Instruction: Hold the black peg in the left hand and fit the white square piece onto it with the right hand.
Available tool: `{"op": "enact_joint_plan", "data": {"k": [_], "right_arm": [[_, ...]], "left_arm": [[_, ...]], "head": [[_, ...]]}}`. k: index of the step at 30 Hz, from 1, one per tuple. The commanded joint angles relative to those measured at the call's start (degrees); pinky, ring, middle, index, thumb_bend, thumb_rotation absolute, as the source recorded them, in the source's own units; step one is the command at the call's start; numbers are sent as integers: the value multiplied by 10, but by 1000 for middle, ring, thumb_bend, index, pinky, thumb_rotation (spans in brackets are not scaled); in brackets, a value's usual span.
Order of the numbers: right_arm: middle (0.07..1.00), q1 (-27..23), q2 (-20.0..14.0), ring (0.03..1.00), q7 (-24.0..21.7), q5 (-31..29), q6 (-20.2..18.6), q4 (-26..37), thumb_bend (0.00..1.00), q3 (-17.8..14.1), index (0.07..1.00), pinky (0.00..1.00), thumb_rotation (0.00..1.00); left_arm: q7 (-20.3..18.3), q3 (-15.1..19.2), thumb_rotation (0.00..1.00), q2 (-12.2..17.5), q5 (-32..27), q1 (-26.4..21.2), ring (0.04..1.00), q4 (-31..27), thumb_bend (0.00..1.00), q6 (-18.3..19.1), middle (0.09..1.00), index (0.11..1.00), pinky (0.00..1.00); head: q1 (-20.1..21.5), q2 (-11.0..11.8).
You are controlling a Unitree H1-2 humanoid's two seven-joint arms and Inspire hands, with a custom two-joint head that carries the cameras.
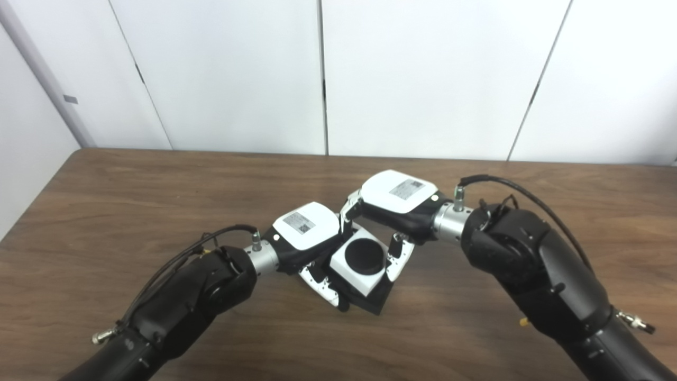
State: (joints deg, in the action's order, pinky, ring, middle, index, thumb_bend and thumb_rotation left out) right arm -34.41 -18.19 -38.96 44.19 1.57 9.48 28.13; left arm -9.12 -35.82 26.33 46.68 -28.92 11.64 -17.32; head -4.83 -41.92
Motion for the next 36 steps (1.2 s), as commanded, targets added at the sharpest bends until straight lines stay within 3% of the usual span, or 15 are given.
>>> {"op": "enact_joint_plan", "data": {"k": [1,5,9,10,11,13,27,36], "right_arm": [[763,-23,17,852,0,-9,9,1,522,8,476,879,135],[765,-23,13,855,-12,-4,3,2,521,13,478,893,137],[791,-29,0,867,-54,-6,-19,11,517,17,495,911,163],[801,-30,-1,868,-59,-7,-23,13,674,17,606,908,288],[808,-30,-2,868,-62,-8,-25,13,766,16,670,907,363],[816,-31,-3,869,-66,-10,-27,13,851,15,724,905,424],[824,-33,-16,876,-51,-25,-26,11,897,-2,757,891,346],[816,-30,-45,844,-21,-42,-23,25,876,-45,747,844,275]], "left_arm": [[-35,-31,85,-10,52,14,843,19,519,7,834,492,766],[-37,-30,85,-11,47,13,838,19,519,8,826,492,770],[-34,-28,84,-10,45,13,841,19,520,7,829,491,778],[-33,-27,84,-9,44,13,842,20,520,7,829,491,778],[-33,-26,83,-9,43,13,843,20,520,6,830,491,780],[-35,-25,83,-9,40,14,848,20,520,8,832,491,784],[-34,-20,82,-6,34,16,831,21,520,7,832,490,773],[-38,-19,82,0,35,17,839,14,520,8,831,491,787]], "head": [[-1,-1],[-2,0],[-2,0],[-1,0],[-1,0],[0,1],[1,1],[6,3]]}}
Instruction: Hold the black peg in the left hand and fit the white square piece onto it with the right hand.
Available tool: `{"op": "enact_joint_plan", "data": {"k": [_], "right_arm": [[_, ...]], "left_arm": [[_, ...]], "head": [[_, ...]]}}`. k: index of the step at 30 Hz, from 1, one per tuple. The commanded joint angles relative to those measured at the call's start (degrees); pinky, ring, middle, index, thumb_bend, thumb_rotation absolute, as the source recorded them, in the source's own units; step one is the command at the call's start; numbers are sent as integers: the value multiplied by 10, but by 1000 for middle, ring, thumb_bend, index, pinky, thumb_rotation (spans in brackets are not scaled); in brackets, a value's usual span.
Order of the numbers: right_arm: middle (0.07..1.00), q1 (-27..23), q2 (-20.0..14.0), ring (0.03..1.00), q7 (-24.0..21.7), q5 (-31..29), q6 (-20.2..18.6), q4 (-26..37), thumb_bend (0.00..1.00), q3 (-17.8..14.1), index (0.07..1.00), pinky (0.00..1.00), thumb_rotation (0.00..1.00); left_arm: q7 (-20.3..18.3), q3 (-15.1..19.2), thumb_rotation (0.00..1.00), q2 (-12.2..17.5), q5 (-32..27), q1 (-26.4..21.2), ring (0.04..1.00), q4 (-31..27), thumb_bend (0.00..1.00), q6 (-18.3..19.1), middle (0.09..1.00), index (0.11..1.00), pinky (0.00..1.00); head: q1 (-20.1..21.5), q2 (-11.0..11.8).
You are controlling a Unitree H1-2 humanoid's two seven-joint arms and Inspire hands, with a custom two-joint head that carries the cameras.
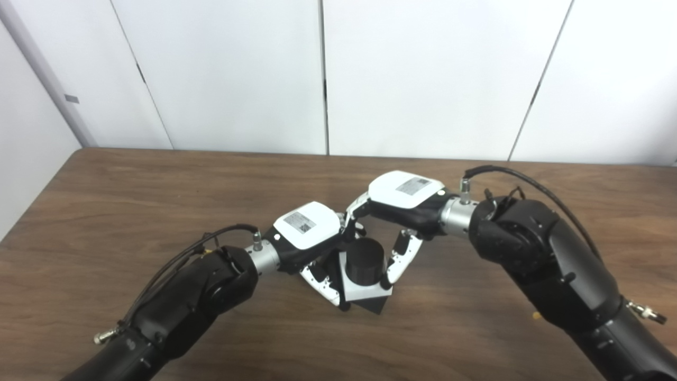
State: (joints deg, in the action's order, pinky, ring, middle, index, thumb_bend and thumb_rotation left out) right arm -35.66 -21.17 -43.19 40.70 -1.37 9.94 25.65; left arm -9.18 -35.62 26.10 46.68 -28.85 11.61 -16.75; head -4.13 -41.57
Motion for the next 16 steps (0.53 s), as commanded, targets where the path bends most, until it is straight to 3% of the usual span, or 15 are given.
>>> {"op": "enact_joint_plan", "data": {"k": [1,10,16], "right_arm": [[810,-16,-19,837,25,-11,6,24,868,-28,740,833,259],[789,9,-34,775,66,-43,-7,48,778,-107,701,626,182],[762,38,-19,738,111,-81,-21,43,757,-153,687,590,158]], "left_arm": [[-38,-21,83,3,36,17,837,13,520,2,830,491,788],[-34,-18,84,8,35,20,830,12,520,-3,825,490,786],[-28,-15,82,8,34,25,825,11,521,-6,819,490,771]], "head": [[-1,0],[3,0],[2,9]]}}
